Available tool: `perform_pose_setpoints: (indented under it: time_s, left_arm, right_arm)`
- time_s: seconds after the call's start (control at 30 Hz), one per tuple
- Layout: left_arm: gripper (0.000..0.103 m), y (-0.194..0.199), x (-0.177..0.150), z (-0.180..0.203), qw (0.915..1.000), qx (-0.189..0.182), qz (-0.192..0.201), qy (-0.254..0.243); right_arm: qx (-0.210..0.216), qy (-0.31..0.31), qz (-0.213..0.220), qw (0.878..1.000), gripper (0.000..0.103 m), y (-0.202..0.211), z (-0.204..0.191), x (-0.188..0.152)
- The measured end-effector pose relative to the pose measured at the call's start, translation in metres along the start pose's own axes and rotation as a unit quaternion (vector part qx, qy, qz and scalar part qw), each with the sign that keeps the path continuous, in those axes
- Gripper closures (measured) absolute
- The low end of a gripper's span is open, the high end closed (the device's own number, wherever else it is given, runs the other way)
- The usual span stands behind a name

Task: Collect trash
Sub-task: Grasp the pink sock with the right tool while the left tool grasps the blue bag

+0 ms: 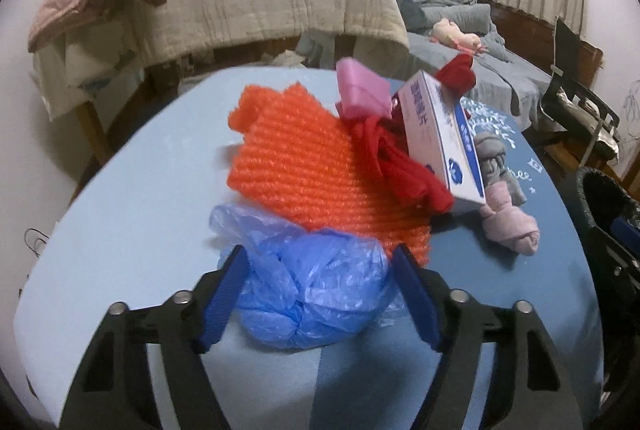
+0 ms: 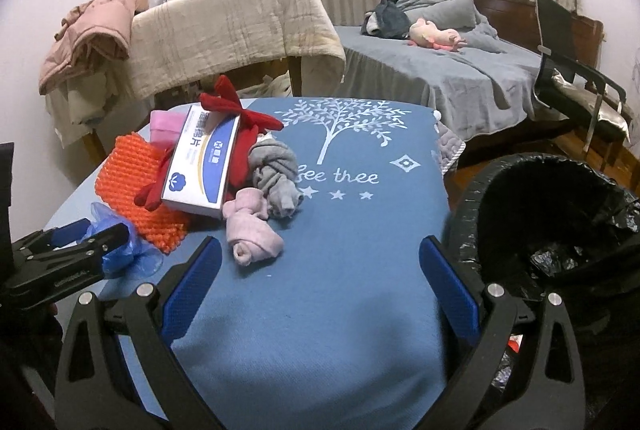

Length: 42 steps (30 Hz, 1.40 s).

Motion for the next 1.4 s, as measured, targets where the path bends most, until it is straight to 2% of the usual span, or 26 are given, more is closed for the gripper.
perform_pose_setpoints:
  time_s: [0.13,0.37,0.47,0.57,0.63,0.7,0.77,0.83,0.9,1.0,1.1,1.23,1.3,1.4]
  left_arm:
    - [0.044,-0.001,-0.002,-0.001,0.9999,-0.010,-0.004,-0.001]
    - [0.069,0.003,-0.001,0.002,0.9999,-0.004,0.010,-0.008]
    - [0.072,0.004,-0.002,0.006,0.9998,-0.001,0.013,-0.016]
    - [0.072,0.003,-0.001,0.003,0.9998,-0.004,0.013,-0.011]
    - [0.070,0.004,-0.001,0.002,0.9999,-0.006,0.013,-0.008]
    - [0.066,0.003,-0.001,0.001,0.9999,-0.006,0.012,-0.006]
    - [0.064,0.004,0.000,0.000,0.9999,-0.007,0.011,-0.004]
    - [0.059,0.004,0.000,-0.001,0.9999,-0.006,0.010,-0.002]
    - [0.044,0.003,0.001,-0.003,1.0000,-0.004,0.005,0.002]
    - [0.031,0.001,-0.001,-0.005,1.0000,-0.001,0.000,0.007]
    - [0.023,-0.004,-0.003,-0.005,0.9999,-0.005,-0.012,0.007]
    - [0.026,-0.009,-0.006,0.000,0.9994,-0.017,-0.030,0.011]
    - [0.038,-0.008,-0.007,0.005,0.9994,-0.020,-0.029,0.005]
    - [0.046,-0.004,-0.008,0.008,0.9994,-0.023,-0.024,0.003]
  right_arm:
    - [0.005,0.003,-0.004,1.000,0.007,-0.006,-0.004,0.001]
    - [0.015,0.014,-0.011,1.000,0.007,-0.016,-0.016,0.002]
    - [0.021,0.020,-0.021,0.999,0.007,-0.026,-0.024,0.004]
    - [0.026,0.020,-0.032,0.999,0.011,-0.036,-0.029,0.007]
    - [0.030,0.024,-0.041,0.998,0.020,-0.042,-0.031,0.008]
    - [0.033,0.028,-0.054,0.998,0.024,-0.049,-0.034,0.009]
    - [0.037,0.031,-0.066,0.997,0.034,-0.055,-0.037,0.009]
    - [0.049,0.035,-0.077,0.995,0.052,-0.059,-0.039,0.008]
    - [0.065,0.039,-0.085,0.993,0.065,-0.061,-0.042,0.006]
    - [0.074,0.046,-0.084,0.993,0.068,-0.058,-0.044,0.005]
    - [0.076,0.045,-0.077,0.993,0.069,-0.049,-0.043,0.004]
    - [0.077,0.042,-0.068,0.994,0.069,-0.034,-0.038,0.004]
    - [0.076,0.043,-0.064,0.994,0.069,-0.028,-0.035,0.005]
    - [0.076,0.038,-0.057,0.995,0.069,-0.020,-0.031,0.006]
Point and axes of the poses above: each gripper's, at about its wrist camera, not at the fingertips, and y roughly against the way its jaws point, z to its right, x to its top, the point moved 2 cm from there along -y, roughly the way its jaws point, and after that the axes turned 1 degree about -z, right-handed, at the moved point
